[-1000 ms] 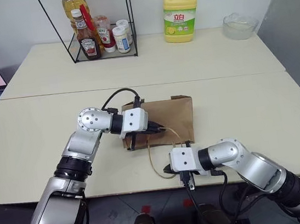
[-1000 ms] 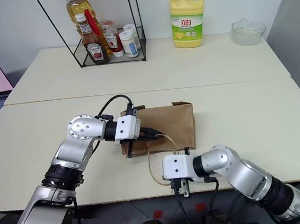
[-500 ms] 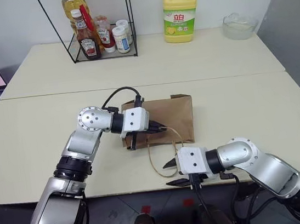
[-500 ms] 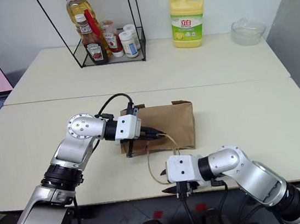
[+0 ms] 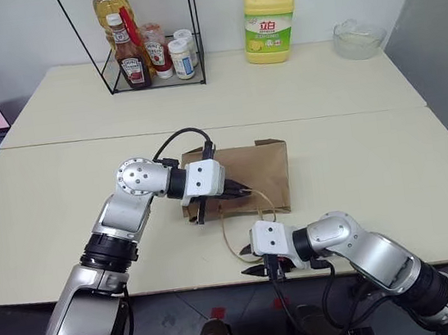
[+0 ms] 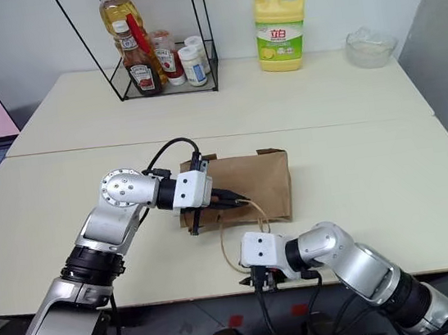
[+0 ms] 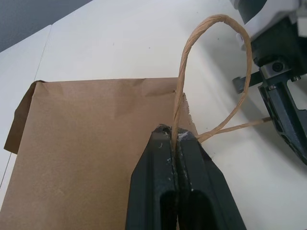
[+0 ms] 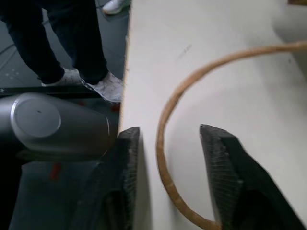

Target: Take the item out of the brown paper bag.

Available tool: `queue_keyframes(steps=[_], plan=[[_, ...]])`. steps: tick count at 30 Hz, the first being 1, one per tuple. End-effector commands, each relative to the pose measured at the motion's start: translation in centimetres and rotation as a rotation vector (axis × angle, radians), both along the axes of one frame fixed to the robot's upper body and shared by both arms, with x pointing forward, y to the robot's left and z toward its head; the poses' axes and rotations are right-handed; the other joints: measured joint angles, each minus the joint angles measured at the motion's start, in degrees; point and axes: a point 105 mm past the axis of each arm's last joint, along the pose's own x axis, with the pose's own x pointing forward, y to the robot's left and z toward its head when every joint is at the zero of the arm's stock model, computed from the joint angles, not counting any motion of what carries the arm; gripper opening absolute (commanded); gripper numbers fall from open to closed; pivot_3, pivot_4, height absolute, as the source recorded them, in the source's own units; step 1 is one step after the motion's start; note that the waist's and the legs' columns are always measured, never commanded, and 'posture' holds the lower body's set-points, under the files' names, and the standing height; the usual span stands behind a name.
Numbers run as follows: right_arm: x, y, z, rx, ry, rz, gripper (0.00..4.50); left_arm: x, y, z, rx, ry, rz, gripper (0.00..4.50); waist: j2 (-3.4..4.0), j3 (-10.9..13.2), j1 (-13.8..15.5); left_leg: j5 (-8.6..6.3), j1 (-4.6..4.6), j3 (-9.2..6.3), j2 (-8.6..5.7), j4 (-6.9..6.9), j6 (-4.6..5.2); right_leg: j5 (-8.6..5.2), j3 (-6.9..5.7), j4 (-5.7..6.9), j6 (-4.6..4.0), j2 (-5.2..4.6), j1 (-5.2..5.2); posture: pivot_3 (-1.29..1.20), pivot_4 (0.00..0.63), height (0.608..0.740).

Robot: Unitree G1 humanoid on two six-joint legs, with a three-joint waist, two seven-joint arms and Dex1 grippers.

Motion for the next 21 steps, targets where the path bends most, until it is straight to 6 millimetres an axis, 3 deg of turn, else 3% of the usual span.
queue_keyframes(steps=[1, 3, 12, 21], plan=[[0.0, 0.0, 0.1, 0.005, -0.020, 0.006, 0.55, 0.0, 0.0, 1.4, -0.038, -0.046, 0.004, 0.00, 0.00, 0.00, -0.01, 0.00, 0.00, 0.00, 0.00, 0.00, 0.00, 0.00, 0.00, 0.00, 0.00, 0.00, 0.00, 0.00, 0.150, 0.740], [0.1, -0.2, -0.1, -0.001, -0.018, 0.001, 0.01, 0.1, 0.1, 1.4, -0.041, -0.043, 0.010, 0.00, 0.00, 0.00, 0.00, 0.00, 0.00, 0.00, 0.00, 0.00, 0.00, 0.00, 0.00, 0.00, 0.00, 0.00, 0.00, 0.00, 0.150, 0.740], [-0.1, -0.4, -1.4, -0.041, -0.015, -0.007, 0.01, 1.6, 0.2, 5.1, -0.212, 0.083, 0.143, 0.00, 0.00, 0.00, -0.03, 0.00, 0.00, -0.03, 0.00, 0.01, 0.00, 0.00, -0.02, 0.01, 0.01, 0.00, 0.01, 0.00, 0.150, 0.740], [-0.3, -0.9, -2.7, -0.106, -0.014, -0.015, 0.01, 2.7, -1.1, 8.8, -0.343, 0.220, 0.227, 0.00, 0.00, 0.00, -0.06, 0.00, 0.03, -0.08, -0.01, 0.02, 0.00, 0.00, -0.04, 0.01, 0.01, 0.01, 0.05, 0.00, 0.150, 0.740]])
